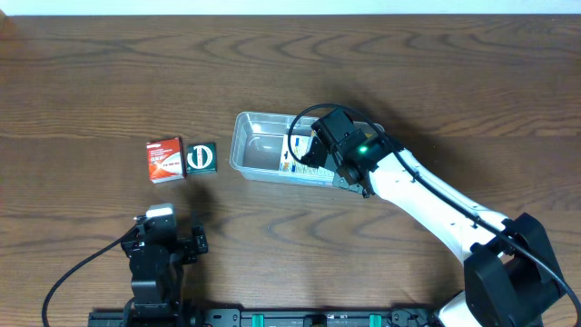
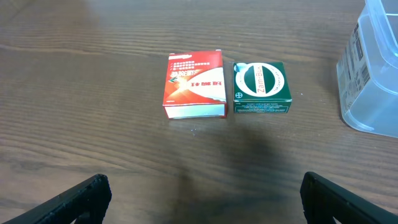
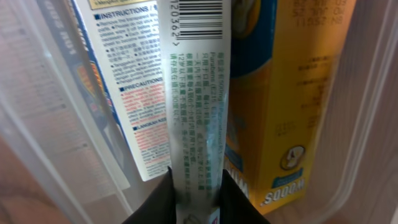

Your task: Pack container

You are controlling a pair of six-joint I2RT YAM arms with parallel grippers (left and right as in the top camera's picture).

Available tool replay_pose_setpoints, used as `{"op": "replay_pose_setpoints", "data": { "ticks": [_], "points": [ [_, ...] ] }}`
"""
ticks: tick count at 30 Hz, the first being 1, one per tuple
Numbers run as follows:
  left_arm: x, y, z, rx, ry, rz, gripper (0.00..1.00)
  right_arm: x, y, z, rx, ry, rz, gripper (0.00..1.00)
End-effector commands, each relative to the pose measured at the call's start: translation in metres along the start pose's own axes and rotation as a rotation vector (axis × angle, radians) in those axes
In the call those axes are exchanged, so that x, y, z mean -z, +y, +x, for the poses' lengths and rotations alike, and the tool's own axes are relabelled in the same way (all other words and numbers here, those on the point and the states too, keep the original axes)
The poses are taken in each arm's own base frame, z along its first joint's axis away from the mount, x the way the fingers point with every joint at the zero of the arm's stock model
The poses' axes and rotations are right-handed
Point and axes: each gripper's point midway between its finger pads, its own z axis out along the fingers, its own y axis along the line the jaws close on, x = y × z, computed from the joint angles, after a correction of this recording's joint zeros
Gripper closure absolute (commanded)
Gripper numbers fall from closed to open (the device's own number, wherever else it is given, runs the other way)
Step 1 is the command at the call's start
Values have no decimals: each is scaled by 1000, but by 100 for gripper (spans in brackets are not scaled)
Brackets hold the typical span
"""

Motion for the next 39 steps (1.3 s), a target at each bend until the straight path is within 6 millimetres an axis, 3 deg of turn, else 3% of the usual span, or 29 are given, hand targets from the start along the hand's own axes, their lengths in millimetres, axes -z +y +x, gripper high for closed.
{"op": "replay_pose_setpoints", "data": {
  "ticks": [1, 5, 7, 12, 14, 16, 19, 21, 24, 26, 28, 31, 33, 35, 39],
  "points": [
    [-3, 1, 5, 9, 10, -5, 2, 2, -13, 4, -6, 9, 44, 73],
    [-3, 1, 5, 9, 10, -5, 2, 3, -21, 0, -25, -12, 70, 62],
    [-3, 1, 5, 9, 10, -5, 2, 9, -27, -5, -42, -39, 92, 40],
    [-3, 1, 5, 9, 10, -5, 2, 46, -50, -23, -213, -205, 162, 30],
    [-3, 1, 5, 9, 10, -5, 2, 66, -59, -33, -332, -312, 161, 33],
    [-3, 1, 5, 9, 10, -5, 2, 81, -65, -40, -475, -404, 128, 48],
    [-3, 1, 5, 9, 10, -5, 2, 88, -70, -39, -767, -475, 22, 48],
    [-3, 1, 5, 9, 10, -5, 2, 87, -60, -41, -876, -487, -98, 46],
    [-3, 1, 5, 9, 10, -5, 2, 90, -33, -57, -868, -518, -303, 55],
    [-3, 1, 5, 9, 10, -5, 2, 93, -23, -65, -882, -529, -378, 59],
    [-3, 1, 5, 9, 10, -5, 2, 93, -23, -66, -913, -520, -377, 56],
    [-3, 1, 5, 9, 10, -5, 2, 83, -42, -49, -1053, -470, -274, 50],
    [-3, 1, 5, 9, 10, -5, 2, 78, -54, -36, -1184, -442, -238, 32],
    [-3, 1, 5, 9, 10, -5, 2, 73, -67, -20, -1335, -419, -238, 23],
    [-3, 1, 5, 9, 10, -5, 2, 61, -94, 33, -1607, -346, -203, 5]
  ]
}}
